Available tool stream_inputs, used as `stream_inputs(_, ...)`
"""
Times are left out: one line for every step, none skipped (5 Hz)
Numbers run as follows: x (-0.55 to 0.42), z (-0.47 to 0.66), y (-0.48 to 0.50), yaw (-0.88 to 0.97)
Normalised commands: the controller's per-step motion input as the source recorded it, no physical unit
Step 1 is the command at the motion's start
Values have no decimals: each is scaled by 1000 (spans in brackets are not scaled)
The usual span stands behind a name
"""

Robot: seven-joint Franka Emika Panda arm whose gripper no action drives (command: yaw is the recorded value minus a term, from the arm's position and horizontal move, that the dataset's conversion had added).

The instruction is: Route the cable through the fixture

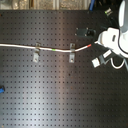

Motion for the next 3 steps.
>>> stream_inputs(-109, 364, 235, 0)
stream_inputs(10, 713, 7, -474)
stream_inputs(9, 696, 15, -591)
